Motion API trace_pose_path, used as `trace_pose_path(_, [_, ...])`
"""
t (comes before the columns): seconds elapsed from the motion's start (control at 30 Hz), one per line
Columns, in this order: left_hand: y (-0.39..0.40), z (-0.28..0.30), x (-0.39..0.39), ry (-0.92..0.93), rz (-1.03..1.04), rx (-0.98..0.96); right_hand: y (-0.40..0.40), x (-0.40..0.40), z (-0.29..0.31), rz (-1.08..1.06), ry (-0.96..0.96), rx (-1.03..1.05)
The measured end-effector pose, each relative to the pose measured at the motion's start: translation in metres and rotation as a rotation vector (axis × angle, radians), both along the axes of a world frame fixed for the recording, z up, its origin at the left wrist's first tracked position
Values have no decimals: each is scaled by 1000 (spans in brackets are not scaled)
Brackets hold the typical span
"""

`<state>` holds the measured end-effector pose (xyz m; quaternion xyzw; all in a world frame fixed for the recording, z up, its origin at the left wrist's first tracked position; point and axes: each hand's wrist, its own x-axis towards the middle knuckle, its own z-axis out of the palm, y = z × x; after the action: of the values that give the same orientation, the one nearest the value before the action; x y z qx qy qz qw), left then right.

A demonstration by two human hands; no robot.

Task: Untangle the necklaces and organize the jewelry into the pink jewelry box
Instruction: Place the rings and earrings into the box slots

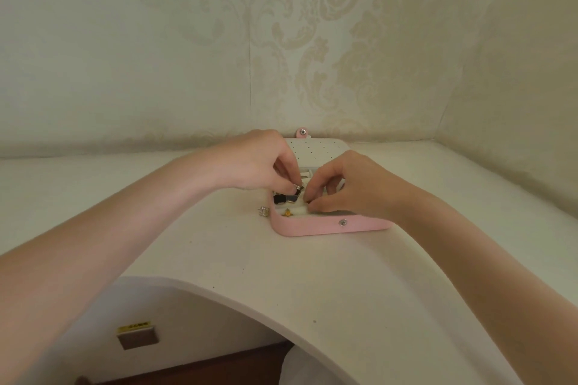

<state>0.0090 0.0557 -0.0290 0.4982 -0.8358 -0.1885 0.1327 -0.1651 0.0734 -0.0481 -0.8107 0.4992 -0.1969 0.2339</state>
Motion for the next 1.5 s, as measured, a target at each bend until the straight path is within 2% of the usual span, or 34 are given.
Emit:
trace_pose_path(0.13, [0, 3, 4, 57, -6, -10, -2, 2, -3, -24, 23, -7])
trace_pose_path(0.3, [-1, 1, 7, 69, -4, 15, -1, -4, 0, -2, -125, 70])
trace_pose_path(0.7, [0, 1, 3, 57, 2, 24, -3, -4, 0, -25, -128, 68])
trace_pose_path(0.93, [1, 1, 2, 65, -5, 24, -4, -8, 9, -111, -291, 52])
trace_pose_path(1.03, [3, 0, 1, 89, -6, 23, -2, -7, 10, -86, -357, 87])
trace_pose_path(1.2, [1, -2, 3, 87, 2, 19, -1, -3, 1, -39, -137, 33])
trace_pose_path(1.4, [1, -2, 2, 93, 5, 21, 0, 0, 1, -32, -40, 51])
trace_pose_path(1.5, [1, -1, 1, 98, 4, 23, 0, 0, 1, -27, -66, 69])
